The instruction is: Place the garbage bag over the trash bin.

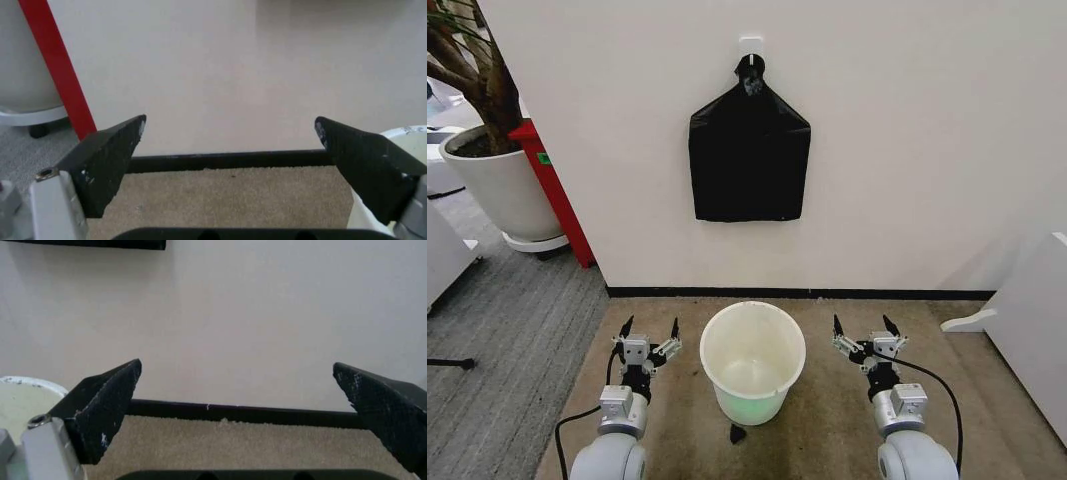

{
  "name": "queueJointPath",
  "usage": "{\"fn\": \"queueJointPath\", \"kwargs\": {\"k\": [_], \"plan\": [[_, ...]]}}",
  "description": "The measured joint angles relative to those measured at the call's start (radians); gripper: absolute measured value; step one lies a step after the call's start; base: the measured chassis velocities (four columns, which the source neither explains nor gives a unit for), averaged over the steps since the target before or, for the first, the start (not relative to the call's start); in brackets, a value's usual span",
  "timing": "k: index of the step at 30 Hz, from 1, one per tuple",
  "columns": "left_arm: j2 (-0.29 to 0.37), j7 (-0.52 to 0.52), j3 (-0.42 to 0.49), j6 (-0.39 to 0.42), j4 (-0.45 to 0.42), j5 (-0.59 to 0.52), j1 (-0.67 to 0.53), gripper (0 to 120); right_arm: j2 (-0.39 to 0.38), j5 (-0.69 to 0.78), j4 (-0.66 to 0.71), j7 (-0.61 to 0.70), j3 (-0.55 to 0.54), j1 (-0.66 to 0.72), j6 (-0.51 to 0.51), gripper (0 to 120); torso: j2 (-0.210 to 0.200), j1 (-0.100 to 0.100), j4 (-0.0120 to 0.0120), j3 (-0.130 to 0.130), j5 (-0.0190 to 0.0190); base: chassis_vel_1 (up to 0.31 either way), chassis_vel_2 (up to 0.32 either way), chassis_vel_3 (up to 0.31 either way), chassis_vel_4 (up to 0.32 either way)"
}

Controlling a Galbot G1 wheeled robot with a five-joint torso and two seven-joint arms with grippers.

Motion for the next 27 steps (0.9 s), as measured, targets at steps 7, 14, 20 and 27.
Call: {"fn": "queueJointPath", "kwargs": {"k": [7, 14, 20, 27], "plan": [[0.000, 0.000, 0.000, 0.000, 0.000, 0.000, 0.000, 100, 0.000, 0.000, 0.000, 0.000, 0.000, 0.000, 0.000, 100, 0.000, 0.000, 0.0000, 0.000, 0.0000, 0.000, 0.000, 0.000, 0.000], [0.000, 0.000, 0.000, 0.000, 0.000, 0.000, 0.000, 100, 0.000, 0.000, 0.000, 0.000, 0.000, 0.000, 0.000, 100, 0.000, 0.000, 0.0000, 0.000, 0.0000, 0.000, 0.000, 0.000, 0.000], [0.000, 0.000, 0.000, 0.000, 0.000, 0.000, 0.000, 100, 0.000, 0.000, 0.000, 0.000, 0.000, 0.000, 0.000, 100, 0.000, 0.000, 0.0000, 0.000, 0.0000, 0.000, 0.000, 0.000, 0.000], [0.000, 0.000, 0.000, 0.000, 0.000, 0.000, 0.000, 100, 0.000, 0.000, 0.000, 0.000, 0.000, 0.000, 0.000, 100, 0.000, 0.000, 0.0000, 0.000, 0.0000, 0.000, 0.000, 0.000, 0.000]]}}
